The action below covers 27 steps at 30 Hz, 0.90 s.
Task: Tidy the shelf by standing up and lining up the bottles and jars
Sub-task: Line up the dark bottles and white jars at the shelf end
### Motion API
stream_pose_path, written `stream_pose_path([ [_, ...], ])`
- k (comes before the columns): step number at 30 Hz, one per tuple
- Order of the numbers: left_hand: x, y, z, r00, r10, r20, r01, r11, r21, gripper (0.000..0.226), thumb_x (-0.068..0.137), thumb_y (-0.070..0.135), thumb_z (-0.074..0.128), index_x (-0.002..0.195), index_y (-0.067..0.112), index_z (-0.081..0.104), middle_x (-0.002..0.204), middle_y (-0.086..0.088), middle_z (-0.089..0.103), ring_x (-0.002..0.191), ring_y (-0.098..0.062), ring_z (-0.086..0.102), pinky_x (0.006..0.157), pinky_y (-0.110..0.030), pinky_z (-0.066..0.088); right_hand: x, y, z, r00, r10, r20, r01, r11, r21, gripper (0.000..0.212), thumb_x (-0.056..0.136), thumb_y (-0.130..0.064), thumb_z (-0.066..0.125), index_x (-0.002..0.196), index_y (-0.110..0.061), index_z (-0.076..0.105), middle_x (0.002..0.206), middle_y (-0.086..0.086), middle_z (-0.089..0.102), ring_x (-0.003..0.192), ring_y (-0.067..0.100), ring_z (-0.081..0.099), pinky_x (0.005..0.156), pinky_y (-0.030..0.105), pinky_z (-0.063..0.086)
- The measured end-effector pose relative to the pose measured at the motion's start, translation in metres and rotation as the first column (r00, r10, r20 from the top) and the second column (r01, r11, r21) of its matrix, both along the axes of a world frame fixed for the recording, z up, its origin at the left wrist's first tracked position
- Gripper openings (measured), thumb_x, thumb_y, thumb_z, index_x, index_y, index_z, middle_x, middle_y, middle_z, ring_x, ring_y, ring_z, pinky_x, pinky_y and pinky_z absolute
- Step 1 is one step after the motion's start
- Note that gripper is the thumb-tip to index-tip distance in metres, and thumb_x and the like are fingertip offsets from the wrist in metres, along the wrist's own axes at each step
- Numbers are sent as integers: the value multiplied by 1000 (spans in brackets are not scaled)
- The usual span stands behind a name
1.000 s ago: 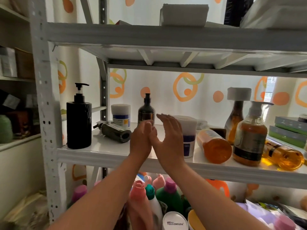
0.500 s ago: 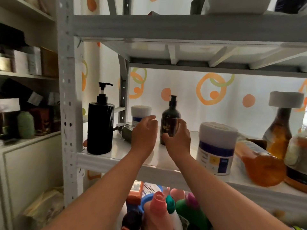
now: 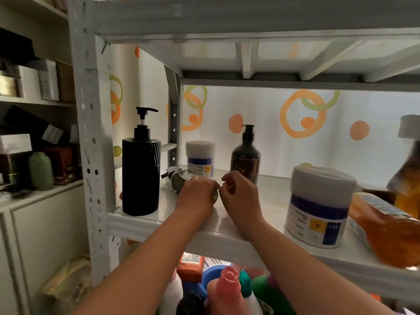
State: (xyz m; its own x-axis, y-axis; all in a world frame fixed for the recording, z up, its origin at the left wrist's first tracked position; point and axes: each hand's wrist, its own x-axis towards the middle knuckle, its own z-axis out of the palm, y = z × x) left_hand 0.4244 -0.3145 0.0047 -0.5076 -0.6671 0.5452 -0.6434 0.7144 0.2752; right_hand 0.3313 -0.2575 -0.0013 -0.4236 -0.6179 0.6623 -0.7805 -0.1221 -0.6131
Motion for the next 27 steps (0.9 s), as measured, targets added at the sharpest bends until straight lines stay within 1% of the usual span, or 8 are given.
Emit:
stream_pose_path([
  [2, 6, 3, 1, 1000, -3, -20, 3, 999, 35, 36, 89, 14, 58, 123, 23, 60, 125, -5, 60, 117, -23, 54, 99, -34, 43, 1, 0, 0, 993, 110, 29, -113, 988, 107, 28, 89, -12, 58, 116, -14, 59, 107, 4, 64, 80, 6, 56, 65, 2, 41],
  [4, 12, 6, 1, 1000, 8, -26, -7, 999, 38, 39, 89, 15, 57, 127, 24, 57, 128, -6, 58, 118, -24, 54, 99, -35, 44, 2, 0, -1, 984, 176, 5, -173, 961, 215, 35, 89, -16, 58, 124, -20, 56, 117, 0, 62, 90, 8, 58, 75, 10, 45],
  [7, 19, 10, -1, 998, 41, -37, -40, 999, 9, 37, 91, 15, 56, 128, 22, 56, 125, -6, 58, 114, -24, 57, 96, -33, 45, 7, 2, -1, 972, 234, -26, -219, 938, 268, 38, 87, -20, 62, 123, -21, 54, 118, -2, 64, 101, 11, 61, 92, 27, 51],
  [12, 29, 16, -5, 995, 96, -35, -96, 995, -14, 32, 91, 12, 57, 122, 18, 54, 120, -8, 57, 111, -23, 56, 94, -32, 47, 17, 4, -2, 963, 262, -60, -228, 915, 334, 40, 86, -25, 64, 123, -18, 52, 119, -3, 64, 105, 12, 61, 95, 29, 50],
  [16, 34, 15, -1, 998, 70, -5, -70, 997, -14, 30, 90, 10, 56, 119, 16, 55, 120, -8, 58, 111, -24, 56, 93, -32, 46, 21, 2, -2, 966, 254, -47, -223, 912, 345, 39, 87, -23, 63, 123, -17, 52, 119, -2, 63, 102, 13, 62, 90, 25, 51],
  [21, 43, 17, 1, 999, 36, -15, -35, 999, 28, 29, 85, 6, 60, 112, 17, 57, 114, -5, 59, 102, -20, 58, 82, -27, 45, 19, 3, 0, 955, 297, 5, -282, 903, 323, 34, 86, -15, 61, 120, -16, 57, 117, -1, 66, 100, 11, 63, 90, 22, 50],
  [25, 53, 23, 1, 1000, -18, -25, 19, 999, 37, 33, 78, 4, 60, 108, 17, 57, 110, -1, 57, 97, -15, 53, 78, -24, 43, 17, 5, 0, 942, 335, 31, -328, 894, 306, 29, 84, -6, 58, 110, -18, 63, 111, -1, 68, 100, 12, 64, 89, 20, 50],
  [27, 58, 27, -2, 997, -43, -62, 44, 999, 18, 27, 79, 8, 58, 103, 19, 57, 108, 1, 59, 90, -11, 49, 75, -21, 41, 18, 7, 1, 931, 360, 54, -359, 886, 293, 30, 83, -2, 57, 106, -19, 64, 105, -1, 69, 99, 13, 64, 89, 23, 52],
])
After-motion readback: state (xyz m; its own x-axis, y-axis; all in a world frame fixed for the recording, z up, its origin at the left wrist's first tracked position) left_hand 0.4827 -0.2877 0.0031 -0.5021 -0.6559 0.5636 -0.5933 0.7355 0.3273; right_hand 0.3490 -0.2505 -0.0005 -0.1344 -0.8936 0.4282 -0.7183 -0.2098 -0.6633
